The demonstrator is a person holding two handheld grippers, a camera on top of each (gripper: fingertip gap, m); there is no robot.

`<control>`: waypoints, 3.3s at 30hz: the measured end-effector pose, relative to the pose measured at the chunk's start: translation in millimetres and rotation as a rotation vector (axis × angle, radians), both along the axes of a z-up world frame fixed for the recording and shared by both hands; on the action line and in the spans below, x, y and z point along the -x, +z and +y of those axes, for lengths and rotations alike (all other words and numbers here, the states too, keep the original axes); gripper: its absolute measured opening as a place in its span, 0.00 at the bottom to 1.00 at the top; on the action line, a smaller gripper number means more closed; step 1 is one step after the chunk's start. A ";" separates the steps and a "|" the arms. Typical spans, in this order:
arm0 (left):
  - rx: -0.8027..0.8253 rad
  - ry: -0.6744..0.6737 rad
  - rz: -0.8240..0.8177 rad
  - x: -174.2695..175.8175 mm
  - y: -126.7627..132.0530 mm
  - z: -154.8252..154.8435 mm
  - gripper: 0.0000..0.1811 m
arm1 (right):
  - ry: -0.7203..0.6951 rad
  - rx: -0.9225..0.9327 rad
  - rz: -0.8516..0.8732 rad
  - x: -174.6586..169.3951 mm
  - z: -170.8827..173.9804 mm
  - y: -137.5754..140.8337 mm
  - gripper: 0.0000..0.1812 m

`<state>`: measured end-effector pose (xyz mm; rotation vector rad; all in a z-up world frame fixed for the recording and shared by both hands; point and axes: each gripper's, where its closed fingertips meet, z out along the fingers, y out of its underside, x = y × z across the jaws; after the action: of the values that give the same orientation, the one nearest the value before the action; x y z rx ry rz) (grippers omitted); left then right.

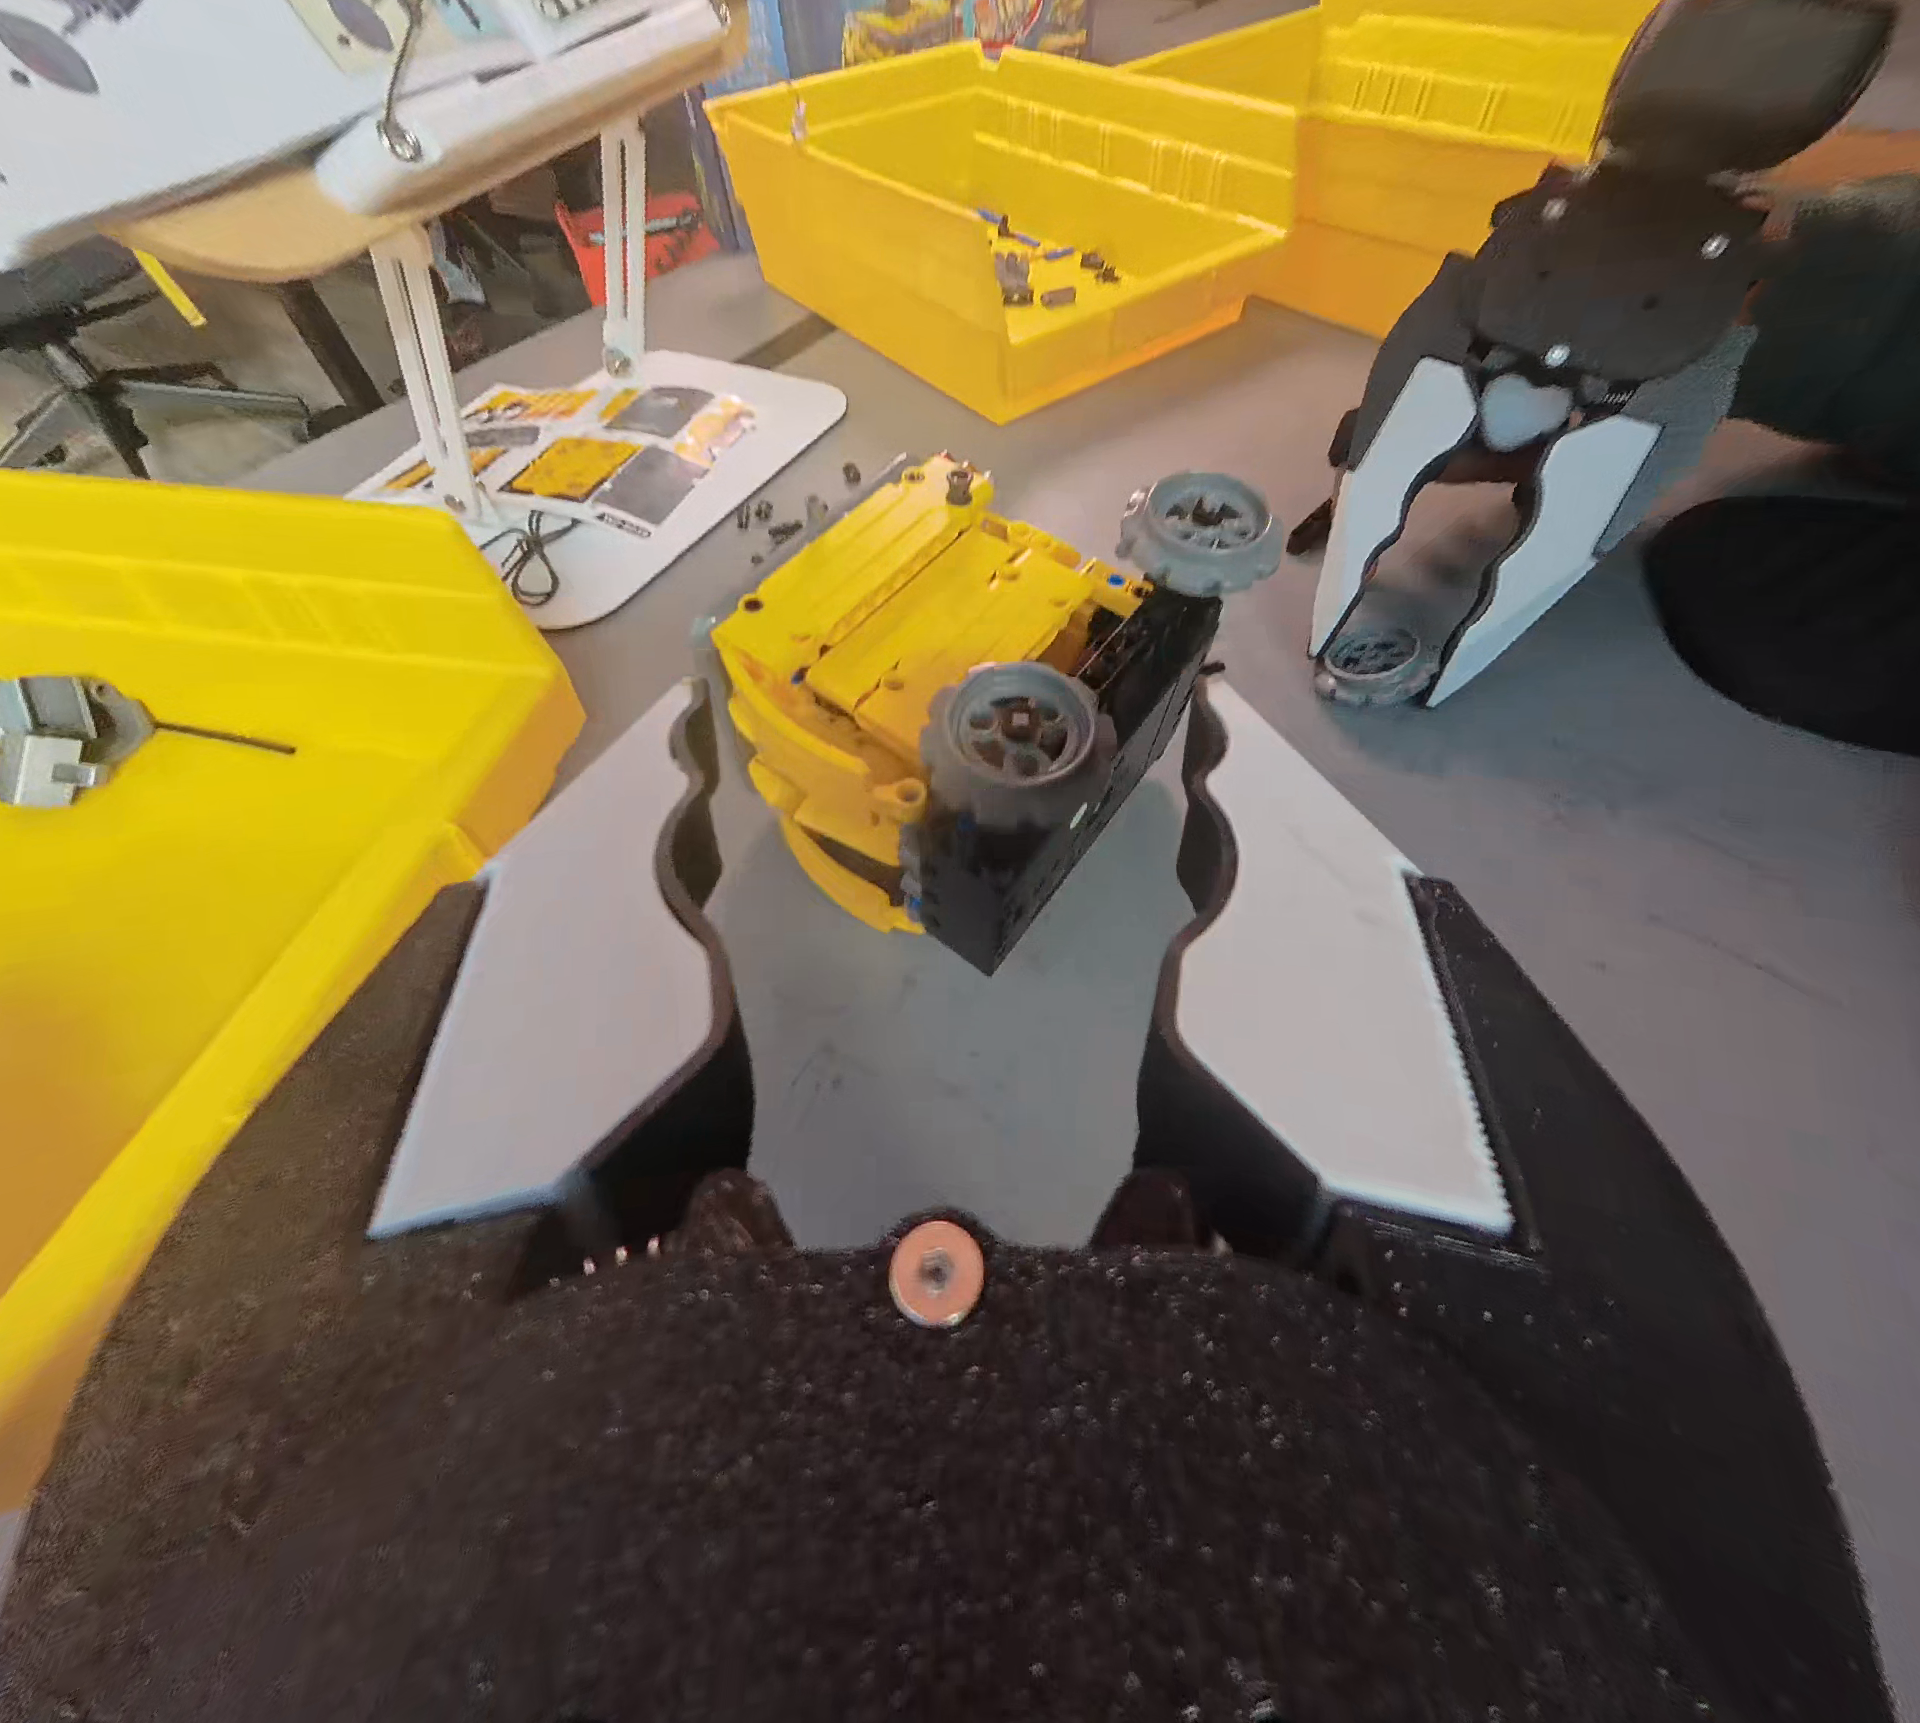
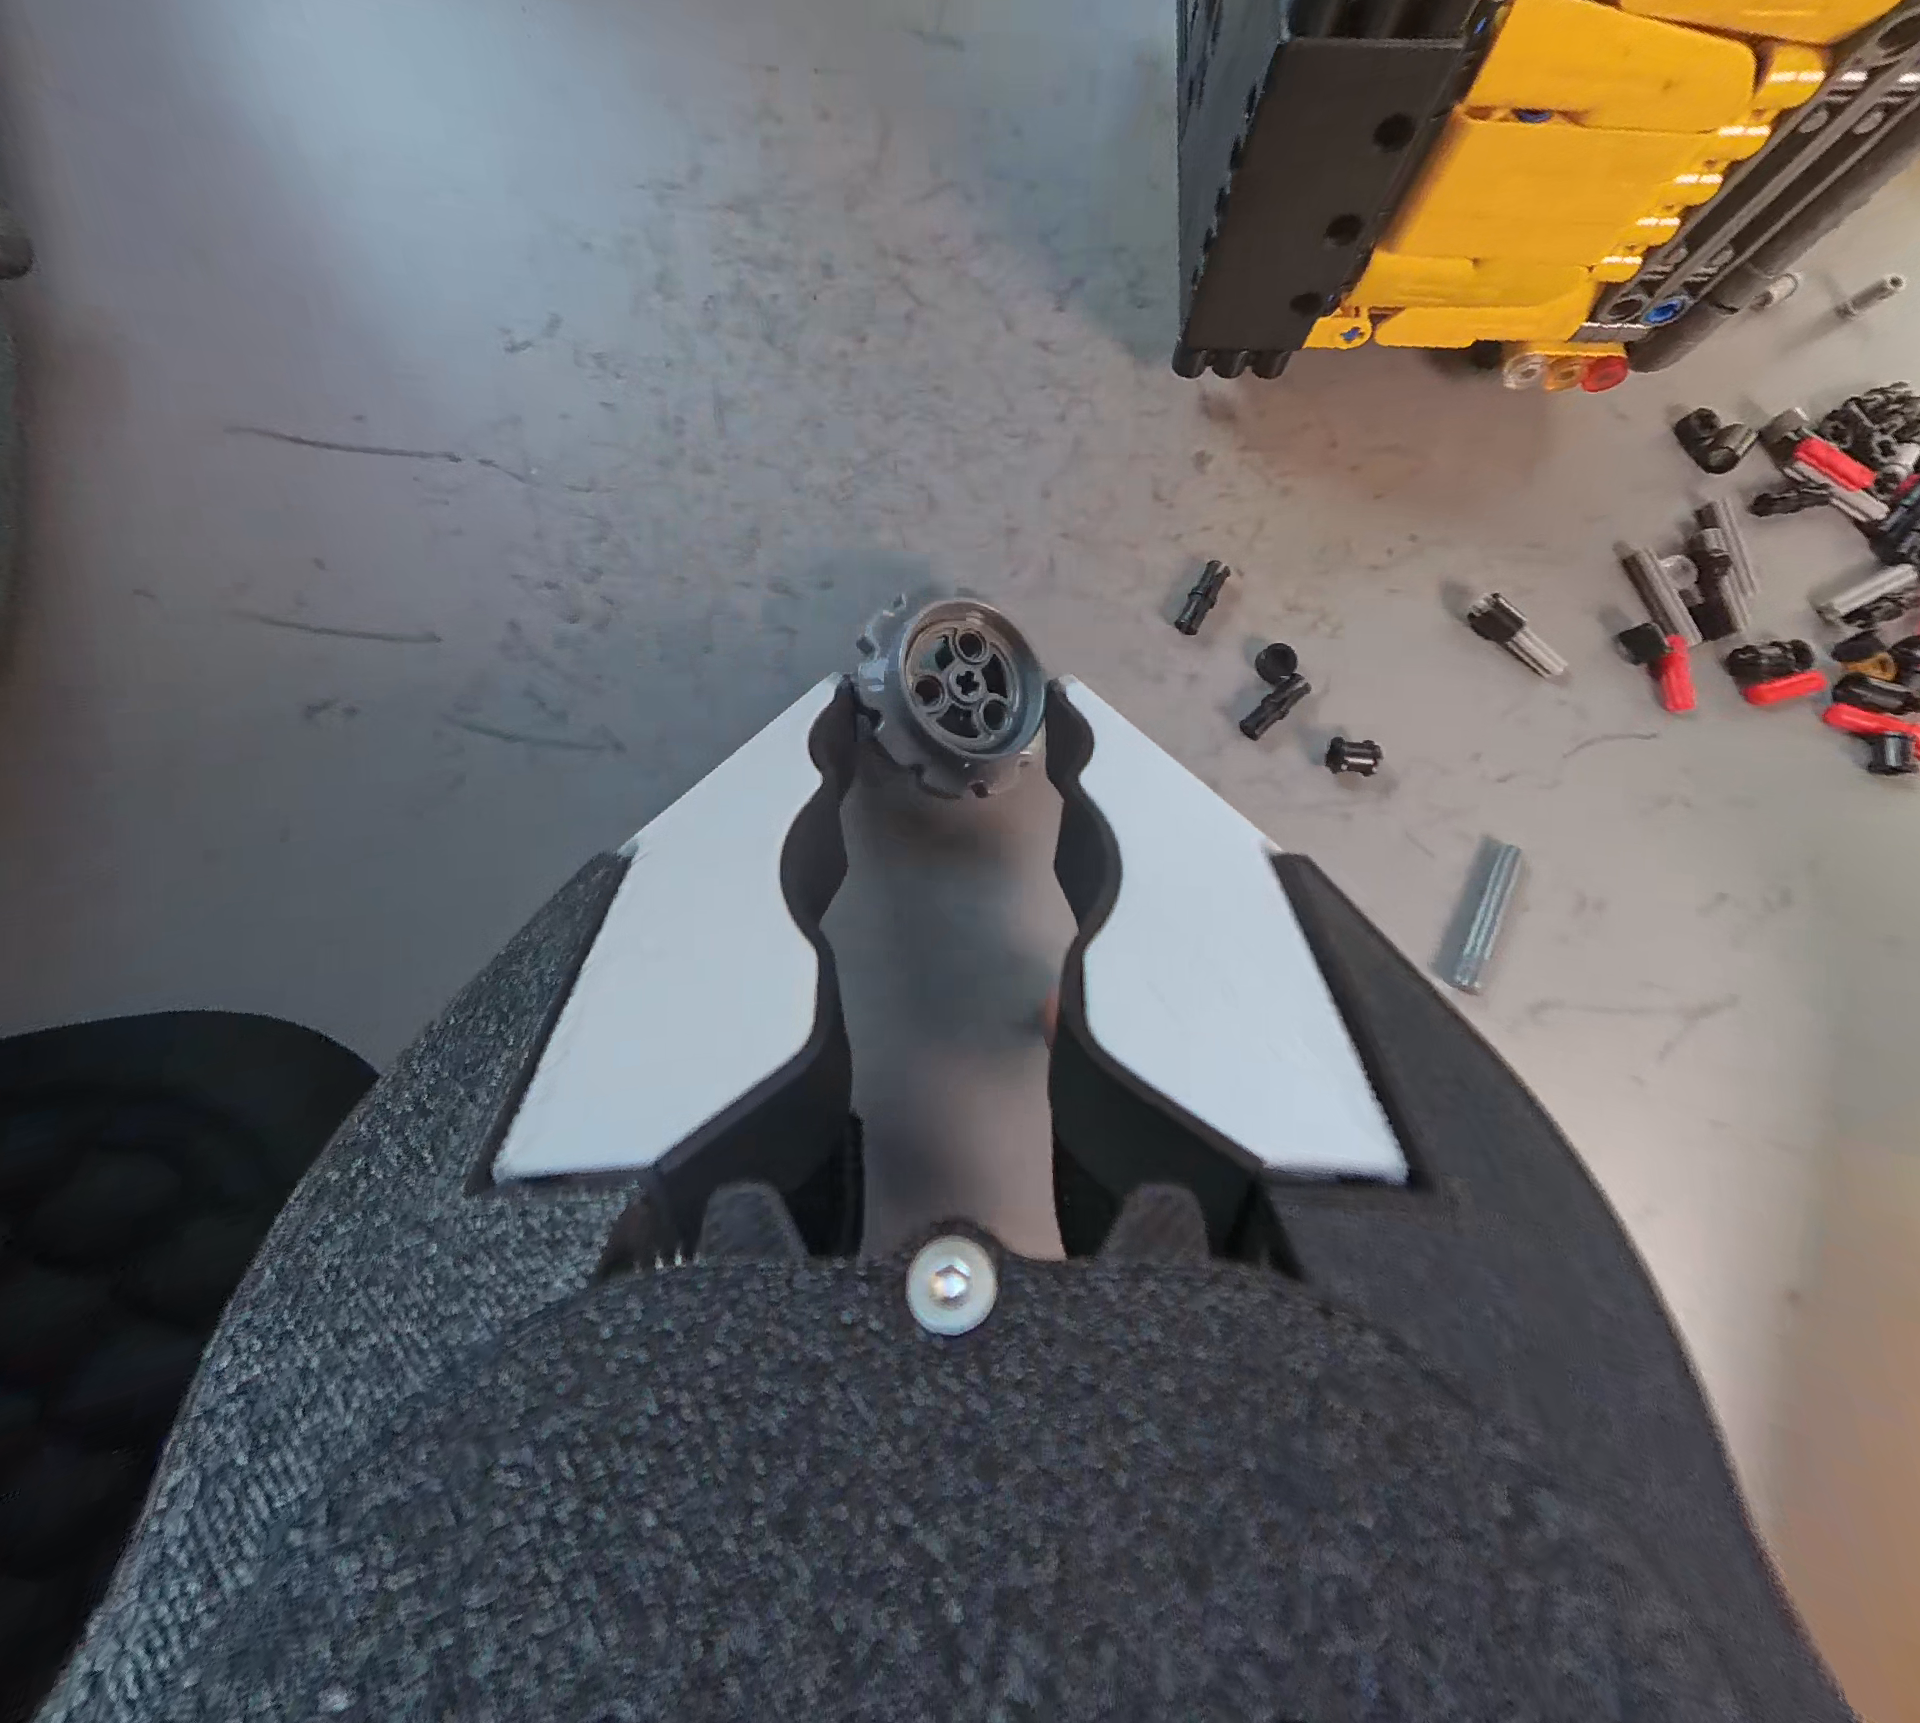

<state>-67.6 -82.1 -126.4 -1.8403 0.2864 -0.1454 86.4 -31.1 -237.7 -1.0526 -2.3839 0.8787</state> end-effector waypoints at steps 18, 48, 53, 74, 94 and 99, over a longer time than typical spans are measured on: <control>0.199 0.044 0.072 -0.6 -56.3 11.2 0.35 | 0.190 0.002 0.020 -20.2 -40.4 -0.1 0.20; 0.050 -0.394 0.117 -127.2 -56.7 7.9 0.22 | 0.130 0.045 0.134 1.6 -46.9 6.5 0.23; 0.124 -0.404 0.127 -129.4 -69.1 12.4 0.21 | 0.072 0.144 0.187 7.6 -33.2 24.4 0.25; 0.127 -0.330 0.118 -114.5 -68.4 14.7 0.17 | -0.710 -0.164 0.708 243.7 220.0 192.2 0.00; 0.172 -0.323 0.141 -114.7 -76.7 17.1 0.17 | -0.458 0.107 0.699 73.2 92.4 127.0 0.07; 0.160 -0.302 0.122 -111.3 -73.3 18.6 0.17 | -0.410 0.004 0.687 34.0 72.1 87.6 0.07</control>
<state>43.7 -63.5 -199.7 -1.9584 0.6548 -0.2721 52.4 41.0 -150.1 -0.9837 -1.5368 0.9023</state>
